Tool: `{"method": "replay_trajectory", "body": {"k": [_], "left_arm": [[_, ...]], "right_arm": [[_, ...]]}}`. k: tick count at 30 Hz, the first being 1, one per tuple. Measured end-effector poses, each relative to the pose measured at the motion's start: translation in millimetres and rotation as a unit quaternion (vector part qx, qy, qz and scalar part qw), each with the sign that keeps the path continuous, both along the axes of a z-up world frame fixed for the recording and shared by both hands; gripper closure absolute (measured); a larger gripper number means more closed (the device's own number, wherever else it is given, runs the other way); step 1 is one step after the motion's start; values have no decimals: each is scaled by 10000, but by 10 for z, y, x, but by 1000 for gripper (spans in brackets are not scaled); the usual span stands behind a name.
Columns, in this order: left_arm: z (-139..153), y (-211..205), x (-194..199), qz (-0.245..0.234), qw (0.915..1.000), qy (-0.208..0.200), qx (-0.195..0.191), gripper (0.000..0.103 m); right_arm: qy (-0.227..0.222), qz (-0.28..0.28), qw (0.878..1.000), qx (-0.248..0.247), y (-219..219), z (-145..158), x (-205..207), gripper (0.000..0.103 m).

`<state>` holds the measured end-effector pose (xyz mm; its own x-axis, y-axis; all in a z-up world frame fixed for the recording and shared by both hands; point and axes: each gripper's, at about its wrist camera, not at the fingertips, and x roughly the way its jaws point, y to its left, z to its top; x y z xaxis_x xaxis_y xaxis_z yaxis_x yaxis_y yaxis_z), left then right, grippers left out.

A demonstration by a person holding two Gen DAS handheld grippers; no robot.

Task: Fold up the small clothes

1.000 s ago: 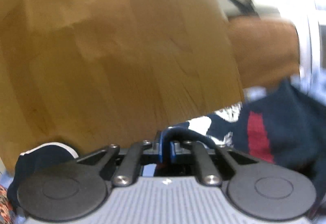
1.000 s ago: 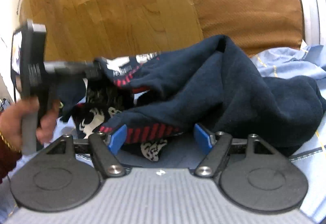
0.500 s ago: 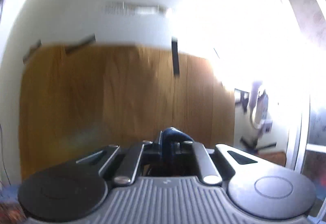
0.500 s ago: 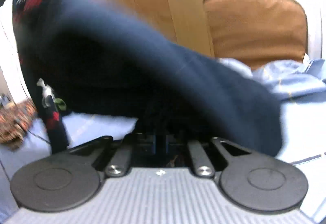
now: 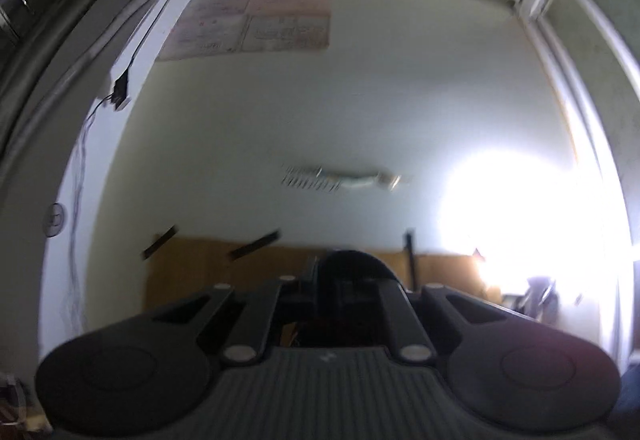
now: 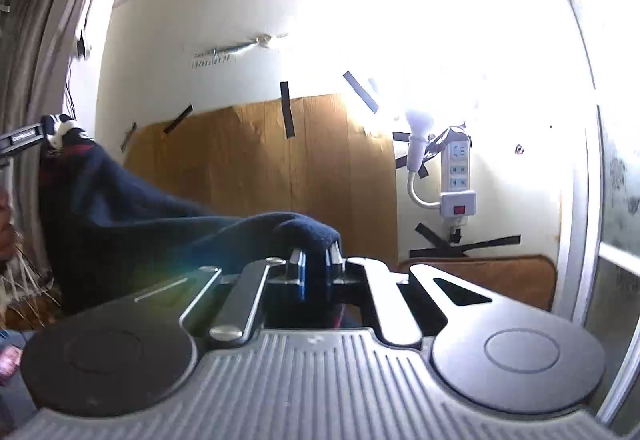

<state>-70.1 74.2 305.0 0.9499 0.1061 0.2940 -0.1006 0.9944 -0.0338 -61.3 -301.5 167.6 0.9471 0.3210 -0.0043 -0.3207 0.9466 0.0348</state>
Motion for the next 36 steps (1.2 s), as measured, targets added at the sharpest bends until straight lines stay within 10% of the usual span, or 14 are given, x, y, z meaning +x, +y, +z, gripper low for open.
{"method": "replay_trajectory", "body": {"k": [5, 9, 12, 19, 26, 36], "left_arm": [[-869, -101, 883, 313, 9852, 1665, 251, 96], [-1939, -128, 1575, 583, 9427, 3267, 347, 96], [-2461, -45, 1738, 542, 9181, 3923, 131, 93], [-2690, 58, 1508, 525, 9182, 3879, 607, 53], [-2792, -89, 754, -103, 9156, 3270, 2337, 42], [-3166, -679, 744, -1111, 8398, 2898, 4454, 36]], "right_arm": [[608, -959, 9877, -1077, 364, -771, 754, 75], [1454, -1415, 9604, -1909, 419, -1654, 1145, 75], [1303, -823, 9759, -1544, 374, -1809, 836, 66], [1153, -171, 9637, -2401, 499, -1980, 402, 49], [1273, 52, 9199, -3708, 625, -2355, 253, 49], [1033, -130, 9118, -3972, 731, -2400, 481, 44]]}}
